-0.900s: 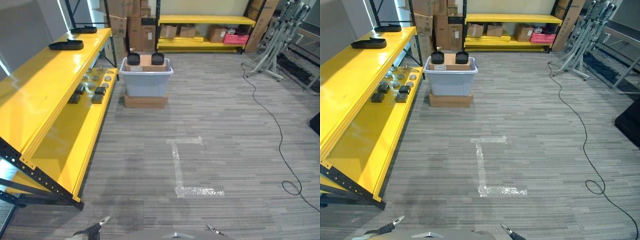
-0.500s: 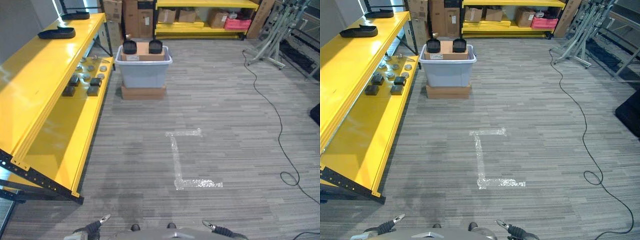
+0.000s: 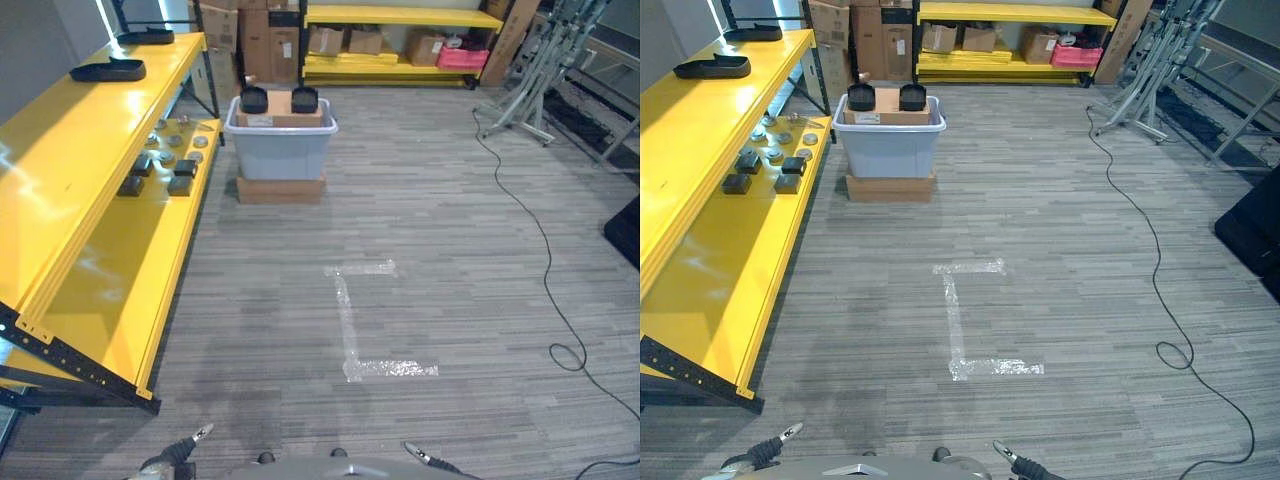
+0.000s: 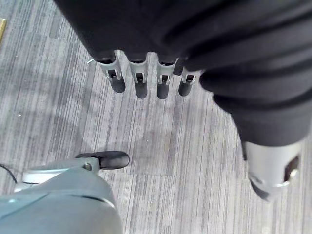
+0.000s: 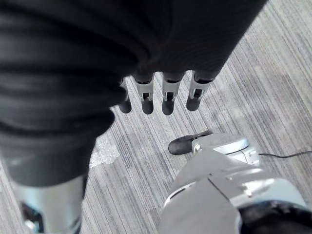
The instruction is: Move parts from the plastic box to the shelf.
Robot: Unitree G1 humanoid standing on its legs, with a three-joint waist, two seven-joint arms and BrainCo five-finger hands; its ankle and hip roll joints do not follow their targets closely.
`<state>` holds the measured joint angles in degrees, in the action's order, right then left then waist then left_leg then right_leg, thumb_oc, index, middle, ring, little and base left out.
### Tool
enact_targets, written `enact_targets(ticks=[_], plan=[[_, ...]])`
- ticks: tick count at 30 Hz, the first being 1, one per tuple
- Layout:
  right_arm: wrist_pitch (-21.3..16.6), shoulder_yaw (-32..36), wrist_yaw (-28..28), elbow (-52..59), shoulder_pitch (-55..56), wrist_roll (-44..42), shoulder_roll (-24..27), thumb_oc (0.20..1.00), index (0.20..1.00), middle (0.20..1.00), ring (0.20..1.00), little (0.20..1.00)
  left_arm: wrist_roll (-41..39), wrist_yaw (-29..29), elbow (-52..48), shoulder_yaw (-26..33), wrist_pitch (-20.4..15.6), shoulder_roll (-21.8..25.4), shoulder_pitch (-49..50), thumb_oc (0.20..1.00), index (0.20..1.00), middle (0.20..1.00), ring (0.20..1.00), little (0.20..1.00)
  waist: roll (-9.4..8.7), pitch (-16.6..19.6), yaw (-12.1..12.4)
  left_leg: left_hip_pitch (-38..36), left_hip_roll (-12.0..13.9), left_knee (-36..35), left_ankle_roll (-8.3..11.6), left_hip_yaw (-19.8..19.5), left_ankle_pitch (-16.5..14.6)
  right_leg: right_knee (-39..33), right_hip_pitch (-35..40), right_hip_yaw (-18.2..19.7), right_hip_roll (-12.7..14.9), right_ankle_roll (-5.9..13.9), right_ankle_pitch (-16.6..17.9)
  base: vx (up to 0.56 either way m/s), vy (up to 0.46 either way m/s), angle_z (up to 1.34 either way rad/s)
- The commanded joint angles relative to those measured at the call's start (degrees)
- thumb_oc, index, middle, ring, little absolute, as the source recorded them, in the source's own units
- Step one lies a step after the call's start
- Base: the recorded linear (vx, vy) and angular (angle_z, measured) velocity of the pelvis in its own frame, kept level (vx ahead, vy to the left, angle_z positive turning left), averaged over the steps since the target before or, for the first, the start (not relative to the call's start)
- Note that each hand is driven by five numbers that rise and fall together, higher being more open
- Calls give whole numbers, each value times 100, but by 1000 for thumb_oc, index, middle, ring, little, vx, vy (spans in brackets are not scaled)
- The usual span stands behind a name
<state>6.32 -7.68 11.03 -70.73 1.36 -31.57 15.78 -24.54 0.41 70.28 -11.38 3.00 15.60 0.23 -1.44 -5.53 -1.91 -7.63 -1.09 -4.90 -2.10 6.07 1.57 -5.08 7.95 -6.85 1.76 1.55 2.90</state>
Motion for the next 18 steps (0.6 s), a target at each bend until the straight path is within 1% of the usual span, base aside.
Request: enact_targets(ticks=[1,4,5,7,9,10,12,14,16,18], plan=[[169,23,433,-363,-328,-9,55,1000,1000,1000,1000,1000,113,80,116,-70,-196,-88,-301,1000,1000,1000,1000,1000,76,-77,88,-170,-57,-6,-40,270,-705,141,100,-196,52,259,-601,0,0,0],[260,-41,600,-361,-335,-77,46,1000,1000,1000,1000,1000,90,-8,110,-100,-145,-106,-308,1000,1000,1000,1000,1000,57,-75,114,-161,-58,2,-41,258,-704,155,102,-223,52,251,-612,0,0,0],[358,-89,690,-333,-346,-25,46,1000,1000,1000,1000,1000,4,-125,113,-111,-84,-116,-312,1000,1000,1000,1000,1000,49,-83,127,-166,-62,3,-44,239,-707,168,108,-241,53,247,-622,0,0,0],[403,-159,672,-318,-352,199,39,1000,1000,1000,1000,1000,-127,-270,118,-96,-28,-126,-310,1000,1000,1000,1000,1000,40,-87,138,-173,-67,-6,-47,237,-711,166,115,-259,57,247,-623,10,-3,4],[398,-198,703,-332,-356,229,27,1000,1000,1000,1000,1000,-70,-350,116,-88,-35,-138,-303,1000,1000,1000,1000,1000,38,-86,149,-176,-68,-8,-51,238,-715,166,116,-273,62,244,-625,4,2,3],[482,-235,757,-341,-370,166,11,1000,1000,1000,1000,1000,10,-402,111,-127,-47,-156,-299,1000,1000,1000,1000,1000,32,-99,165,-174,-71,5,-60,227,-717,184,118,-285,67,240,-633,4,6,3],[485,-244,732,-346,-372,199,7,1000,1000,1000,1000,1000,64,-441,104,-157,-16,-159,-297,1000,1000,1000,1000,1000,32,-104,170,-176,-73,8,-65,225,-723,194,119,-294,71,240,-640,2,3,2],[404,-285,585,-331,-379,246,-7,1000,1000,1000,1000,1000,207,-452,99,-234,18,-175,-303,1000,1000,1000,1000,1000,35,-117,173,-187,-79,-4,-71,208,-720,200,126,-307,73,242,-641,11,19,5],[257,-303,344,-312,-391,416,2,1000,1000,1000,1000,1000,142,-479,95,-256,66,-169,-296,1000,1000,1000,1000,1000,36,-120,171,-185,-82,-7,-77,217,-721,206,118,-305,80,249,-638,8,24,6],[266,-307,235,-297,-398,501,16,1000,1000,1000,1000,1000,111,-476,81,-268,93,-161,-302,1000,1000,1000,1000,1000,38,-128,166,-179,-85,-5,-82,219,-722,218,102,-300,82,251,-638,-7,15,1]])
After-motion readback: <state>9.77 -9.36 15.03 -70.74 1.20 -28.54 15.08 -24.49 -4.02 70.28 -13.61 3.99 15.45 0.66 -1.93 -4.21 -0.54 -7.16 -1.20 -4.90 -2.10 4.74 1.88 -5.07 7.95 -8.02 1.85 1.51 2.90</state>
